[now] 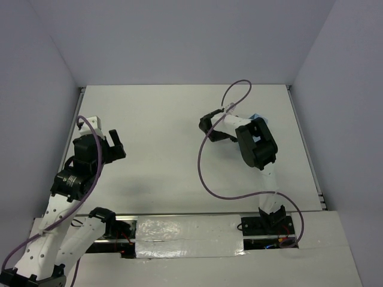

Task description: Build the wood block tower

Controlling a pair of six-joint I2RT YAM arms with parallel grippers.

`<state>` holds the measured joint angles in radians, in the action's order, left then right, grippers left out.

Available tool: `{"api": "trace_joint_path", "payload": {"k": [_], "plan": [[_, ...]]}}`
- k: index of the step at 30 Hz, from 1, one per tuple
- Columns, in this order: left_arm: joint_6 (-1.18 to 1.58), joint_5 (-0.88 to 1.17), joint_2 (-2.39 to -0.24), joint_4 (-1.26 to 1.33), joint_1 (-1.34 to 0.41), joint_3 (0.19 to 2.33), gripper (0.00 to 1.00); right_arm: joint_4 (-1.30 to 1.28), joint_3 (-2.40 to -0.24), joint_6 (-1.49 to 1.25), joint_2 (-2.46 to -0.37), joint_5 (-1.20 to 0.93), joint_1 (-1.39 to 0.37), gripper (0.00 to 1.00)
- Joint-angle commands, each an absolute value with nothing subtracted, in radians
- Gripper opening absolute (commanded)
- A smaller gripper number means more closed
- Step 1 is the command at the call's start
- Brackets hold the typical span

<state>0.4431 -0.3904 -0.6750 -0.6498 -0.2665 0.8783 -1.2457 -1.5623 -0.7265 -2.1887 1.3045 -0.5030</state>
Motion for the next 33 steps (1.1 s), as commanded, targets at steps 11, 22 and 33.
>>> {"api": "trace_joint_path", "payload": {"k": [11,22,33], "plan": [[0.419,-0.380,-0.663,-0.604,-0.273,0.881,1.00,-0.749,-1.433,-0.282,-1.967,1.054,-0.606,0.21],[0.414,-0.371,-0.670,-0.600,-0.275,0.879,1.00,-0.658,-1.434,-0.181,-1.880,0.884,-0.626,1.00],[0.405,-0.345,-0.672,-0.589,-0.279,0.876,0.99,-0.462,-1.263,-0.420,-1.517,0.115,-0.333,1.00]]}}
